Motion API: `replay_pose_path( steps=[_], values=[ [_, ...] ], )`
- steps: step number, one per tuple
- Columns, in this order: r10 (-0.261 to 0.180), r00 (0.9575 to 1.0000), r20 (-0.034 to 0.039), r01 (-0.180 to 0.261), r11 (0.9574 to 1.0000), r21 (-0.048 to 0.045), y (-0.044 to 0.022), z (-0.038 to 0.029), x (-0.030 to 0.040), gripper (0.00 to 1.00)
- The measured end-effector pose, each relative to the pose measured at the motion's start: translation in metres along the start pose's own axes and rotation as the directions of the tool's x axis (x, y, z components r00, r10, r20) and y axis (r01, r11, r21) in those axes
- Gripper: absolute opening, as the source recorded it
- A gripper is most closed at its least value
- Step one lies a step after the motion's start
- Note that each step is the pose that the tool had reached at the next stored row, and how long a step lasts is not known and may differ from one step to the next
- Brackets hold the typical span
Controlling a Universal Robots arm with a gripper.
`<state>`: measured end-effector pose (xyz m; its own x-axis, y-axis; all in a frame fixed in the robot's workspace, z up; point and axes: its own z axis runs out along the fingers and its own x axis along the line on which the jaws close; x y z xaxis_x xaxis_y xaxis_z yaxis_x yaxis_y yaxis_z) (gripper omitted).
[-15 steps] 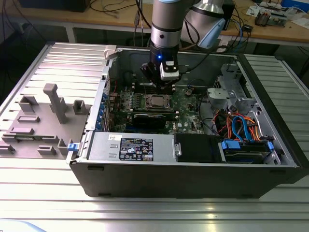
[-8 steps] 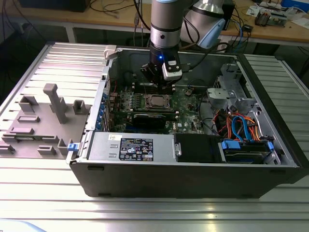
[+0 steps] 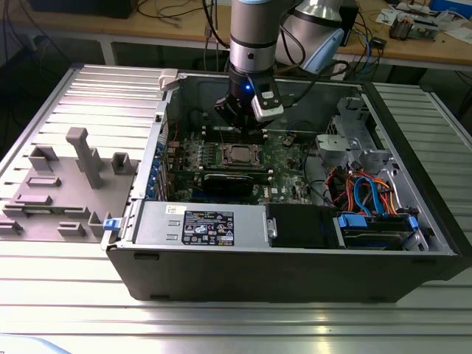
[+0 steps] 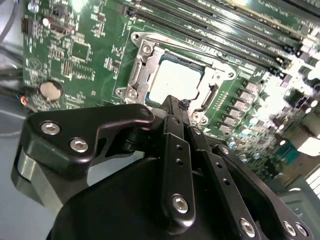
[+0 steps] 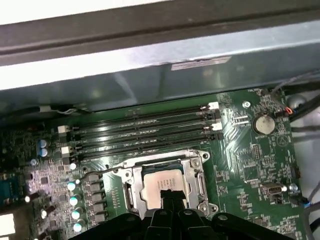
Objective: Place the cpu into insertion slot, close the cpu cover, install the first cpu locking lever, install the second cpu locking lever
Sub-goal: 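Install the first cpu locking lever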
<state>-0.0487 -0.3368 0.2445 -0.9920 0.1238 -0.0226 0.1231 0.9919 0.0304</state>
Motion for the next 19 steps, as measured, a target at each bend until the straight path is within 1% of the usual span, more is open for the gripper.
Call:
replay_pose_path(
  steps=[1,2,3,4,6,7,8,11,12,13,15,16,17,19],
  values=[
    [-0.019,0.9998,-0.0006,0.019,0.9998,-0.0004,0.0000,0.0000,0.0000,0.11],
    [-0.049,0.9988,-0.0015,0.049,0.9988,-0.0012,0.0000,0.0000,0.0000,0.11],
    [-0.089,0.9961,-0.0027,0.089,0.9961,-0.0022,0.0000,0.0001,0.0000,0.11],
    [-0.112,0.9937,-0.0033,0.112,0.9937,-0.0028,0.0000,0.0001,0.0000,0.11],
    [-0.150,0.9886,-0.0043,0.150,0.9886,-0.0037,0.0000,0.0002,0.0000,0.11],
    [-0.161,0.9870,-0.0046,0.161,0.9870,-0.0040,0.0000,0.0002,0.0001,0.11],
    [-0.165,0.9862,-0.0047,0.165,0.9862,-0.0042,-0.0002,0.0002,0.0009,0.11],
    [-0.164,0.9865,-0.0048,0.164,0.9865,-0.0042,-0.0006,0.0001,0.0043,0.11],
    [-0.159,0.9873,-0.0046,0.159,0.9873,-0.0048,-0.0009,-0.0002,0.0065,0.11],
    [-0.157,0.9876,-0.0045,0.157,0.9876,-0.0055,-0.0009,-0.0006,0.0074,0.11],
    [-0.149,0.9888,-0.0042,0.149,0.9888,-0.0064,-0.0011,-0.0038,0.0095,0.11],
    [-0.146,0.9893,-0.0040,0.146,0.9893,-0.0067,-0.0012,-0.0037,0.0105,0.11],
    [-0.144,0.9895,-0.0041,0.144,0.9895,-0.0064,-0.0014,-0.0039,0.0121,0.11],
    [-0.144,0.9895,-0.0039,0.144,0.9895,-0.0065,-0.0023,-0.0041,0.0190,0.11]
  ],
)
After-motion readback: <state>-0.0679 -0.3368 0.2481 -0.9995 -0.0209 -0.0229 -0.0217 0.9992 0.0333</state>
